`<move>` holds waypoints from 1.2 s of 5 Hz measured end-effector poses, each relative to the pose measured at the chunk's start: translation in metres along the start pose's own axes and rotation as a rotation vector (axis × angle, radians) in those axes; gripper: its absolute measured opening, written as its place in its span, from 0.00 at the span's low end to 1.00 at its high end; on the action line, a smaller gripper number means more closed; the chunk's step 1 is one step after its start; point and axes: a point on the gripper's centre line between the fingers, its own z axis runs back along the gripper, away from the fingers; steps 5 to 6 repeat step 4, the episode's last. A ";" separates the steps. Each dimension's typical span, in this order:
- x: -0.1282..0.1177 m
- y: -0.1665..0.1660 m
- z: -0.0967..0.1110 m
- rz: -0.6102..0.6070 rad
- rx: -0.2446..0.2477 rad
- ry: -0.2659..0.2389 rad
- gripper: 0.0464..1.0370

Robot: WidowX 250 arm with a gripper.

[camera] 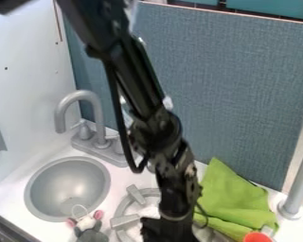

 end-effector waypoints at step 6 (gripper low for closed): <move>-0.021 0.015 0.112 0.059 0.175 -0.181 0.96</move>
